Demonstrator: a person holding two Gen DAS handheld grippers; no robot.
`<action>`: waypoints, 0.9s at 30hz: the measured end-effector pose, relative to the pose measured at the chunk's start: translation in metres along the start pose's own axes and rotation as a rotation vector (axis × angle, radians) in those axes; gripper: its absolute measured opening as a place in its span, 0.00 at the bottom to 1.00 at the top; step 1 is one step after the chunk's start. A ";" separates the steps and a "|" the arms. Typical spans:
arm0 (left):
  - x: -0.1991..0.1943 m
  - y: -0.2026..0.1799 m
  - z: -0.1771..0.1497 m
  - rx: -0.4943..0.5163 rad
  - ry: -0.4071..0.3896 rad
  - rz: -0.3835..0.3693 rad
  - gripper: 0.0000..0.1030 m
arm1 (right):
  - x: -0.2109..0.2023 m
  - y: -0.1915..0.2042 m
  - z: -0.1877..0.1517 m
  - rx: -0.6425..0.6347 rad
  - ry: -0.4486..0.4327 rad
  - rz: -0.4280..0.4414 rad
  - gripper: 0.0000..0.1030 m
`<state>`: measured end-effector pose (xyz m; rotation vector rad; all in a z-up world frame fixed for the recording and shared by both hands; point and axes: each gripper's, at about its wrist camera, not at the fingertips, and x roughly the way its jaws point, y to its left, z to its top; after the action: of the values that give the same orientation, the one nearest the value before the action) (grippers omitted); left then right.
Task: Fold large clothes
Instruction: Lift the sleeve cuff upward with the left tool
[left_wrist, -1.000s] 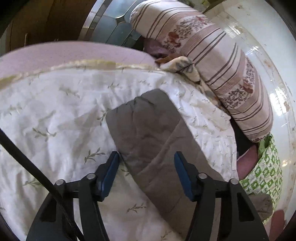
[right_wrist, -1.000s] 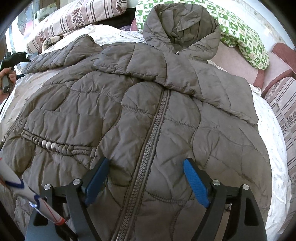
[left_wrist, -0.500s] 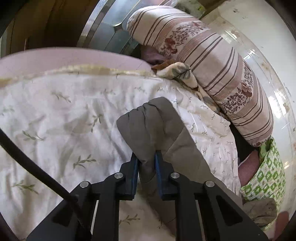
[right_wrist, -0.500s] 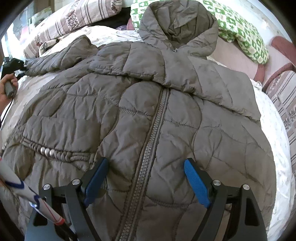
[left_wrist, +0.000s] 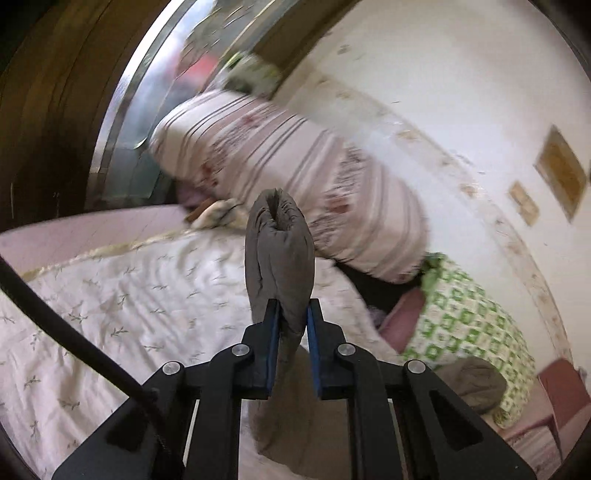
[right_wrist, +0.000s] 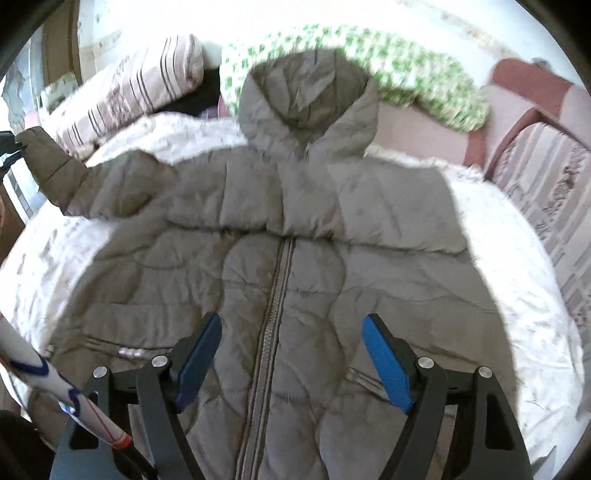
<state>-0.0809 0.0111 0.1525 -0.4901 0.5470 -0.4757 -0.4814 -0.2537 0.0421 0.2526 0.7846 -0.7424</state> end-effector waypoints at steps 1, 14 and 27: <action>-0.007 -0.008 -0.001 0.018 -0.006 -0.013 0.13 | -0.012 0.000 -0.004 0.004 -0.021 0.000 0.80; -0.070 -0.089 -0.045 0.207 -0.015 -0.076 0.13 | -0.070 -0.032 -0.017 0.039 -0.173 0.064 0.80; -0.096 -0.141 -0.061 0.353 -0.009 -0.072 0.13 | -0.019 -0.093 -0.016 0.186 -0.162 0.120 0.81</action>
<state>-0.2303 -0.0663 0.2202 -0.1741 0.4254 -0.6244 -0.5626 -0.3039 0.0500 0.3988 0.5424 -0.7134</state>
